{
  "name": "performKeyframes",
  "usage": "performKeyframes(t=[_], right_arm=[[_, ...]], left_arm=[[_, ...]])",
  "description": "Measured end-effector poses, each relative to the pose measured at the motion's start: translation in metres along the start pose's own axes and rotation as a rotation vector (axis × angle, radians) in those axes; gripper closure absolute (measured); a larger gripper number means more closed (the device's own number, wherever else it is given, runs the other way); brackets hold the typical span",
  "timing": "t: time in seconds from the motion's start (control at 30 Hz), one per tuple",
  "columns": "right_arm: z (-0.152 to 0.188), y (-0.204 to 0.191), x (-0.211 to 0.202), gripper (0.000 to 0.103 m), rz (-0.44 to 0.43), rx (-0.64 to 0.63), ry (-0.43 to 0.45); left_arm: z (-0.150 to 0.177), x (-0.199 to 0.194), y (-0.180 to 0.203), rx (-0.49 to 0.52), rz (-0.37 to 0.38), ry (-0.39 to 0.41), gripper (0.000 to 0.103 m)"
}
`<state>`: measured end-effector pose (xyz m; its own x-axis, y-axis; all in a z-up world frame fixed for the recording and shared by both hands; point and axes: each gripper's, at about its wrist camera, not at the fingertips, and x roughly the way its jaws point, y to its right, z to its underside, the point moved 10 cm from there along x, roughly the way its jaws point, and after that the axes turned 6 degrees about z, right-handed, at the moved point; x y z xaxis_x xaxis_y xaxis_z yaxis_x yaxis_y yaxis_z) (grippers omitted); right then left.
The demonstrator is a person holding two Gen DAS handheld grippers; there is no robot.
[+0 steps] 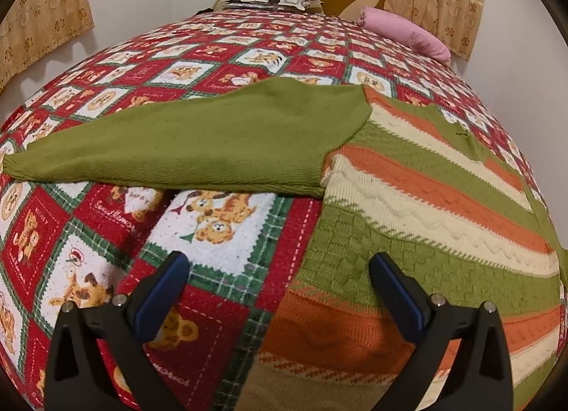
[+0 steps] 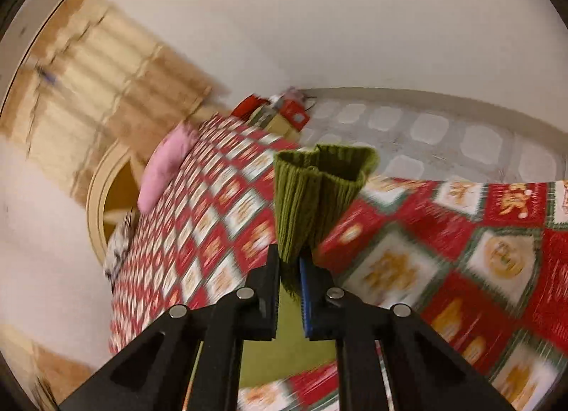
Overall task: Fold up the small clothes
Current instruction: 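Grasp the sleeve cuff nearest the right tool and fold it across the sweater body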
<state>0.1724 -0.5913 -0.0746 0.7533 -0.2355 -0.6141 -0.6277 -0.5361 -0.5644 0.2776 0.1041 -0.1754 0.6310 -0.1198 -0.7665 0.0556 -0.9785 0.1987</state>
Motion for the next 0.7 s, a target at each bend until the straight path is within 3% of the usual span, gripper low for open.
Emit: performKeyframes(t=[0.13, 0.33, 0.53, 0.7], right_arm=[[0.056, -0.089, -0.007, 0.094, -0.013, -0.173, -0.045], [0.197, -0.237, 0.006, 0.094, -0.118, -0.498, -0.138], [0.33, -0.326, 0.05, 0.094, -0.187, -0.674, -0.259], [0.415, -0.363, 0.07, 0.094, -0.17, -0.819, -0.276]], left_arm=[[0.0, -0.001, -0.001, -0.008, 0.012, 0.005, 0.0], [-0.002, -0.002, -0.003, -0.032, 0.049, 0.02, 0.0], [-0.002, -0.005, -0.004, -0.057, 0.085, 0.037, 0.0], [-0.003, -0.005, -0.005, -0.064, 0.096, 0.044, 0.0]])
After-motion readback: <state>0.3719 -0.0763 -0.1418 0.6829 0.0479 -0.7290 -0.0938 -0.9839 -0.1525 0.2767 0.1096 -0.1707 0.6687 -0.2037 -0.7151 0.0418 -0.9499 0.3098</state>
